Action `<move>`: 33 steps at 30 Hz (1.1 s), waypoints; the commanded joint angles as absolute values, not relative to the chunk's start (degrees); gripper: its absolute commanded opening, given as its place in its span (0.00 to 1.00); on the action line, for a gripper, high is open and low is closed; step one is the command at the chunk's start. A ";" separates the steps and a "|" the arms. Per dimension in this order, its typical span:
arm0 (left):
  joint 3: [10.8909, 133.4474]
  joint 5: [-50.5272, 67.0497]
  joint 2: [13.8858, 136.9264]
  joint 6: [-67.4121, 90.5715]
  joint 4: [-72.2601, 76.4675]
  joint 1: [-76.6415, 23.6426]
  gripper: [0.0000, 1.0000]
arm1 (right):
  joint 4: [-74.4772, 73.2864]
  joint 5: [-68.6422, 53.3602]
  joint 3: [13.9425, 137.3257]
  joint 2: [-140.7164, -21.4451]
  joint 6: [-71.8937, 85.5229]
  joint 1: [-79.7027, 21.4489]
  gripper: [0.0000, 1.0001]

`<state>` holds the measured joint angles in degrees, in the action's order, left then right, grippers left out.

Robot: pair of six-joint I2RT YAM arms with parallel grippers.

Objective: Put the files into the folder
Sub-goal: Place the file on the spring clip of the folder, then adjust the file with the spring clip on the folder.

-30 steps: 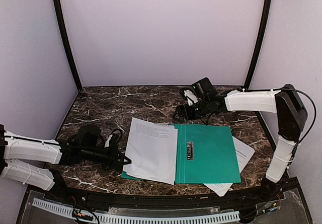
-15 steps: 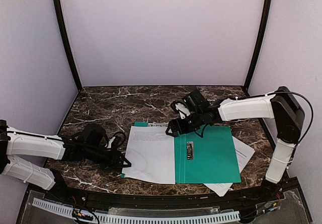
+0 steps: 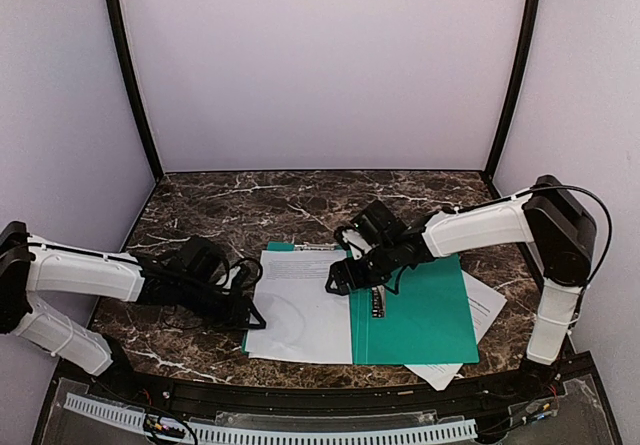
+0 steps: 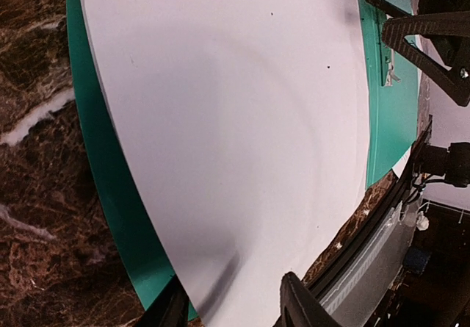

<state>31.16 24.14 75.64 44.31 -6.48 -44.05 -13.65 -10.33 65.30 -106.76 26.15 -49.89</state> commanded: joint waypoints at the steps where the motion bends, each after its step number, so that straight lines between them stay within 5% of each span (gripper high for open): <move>1: 34.40 21.31 76.81 38.98 -13.04 -44.11 0.44 | -12.80 -9.07 64.37 -107.03 27.58 -50.69 0.81; 16: 42.90 10.29 78.57 29.65 -18.60 -43.95 0.66 | -12.60 -7.95 64.34 -107.79 28.54 -50.89 0.81; 33: 47.45 10.64 88.80 27.08 -15.38 -42.19 0.65 | -12.47 -8.18 64.69 -108.79 29.03 -50.89 0.80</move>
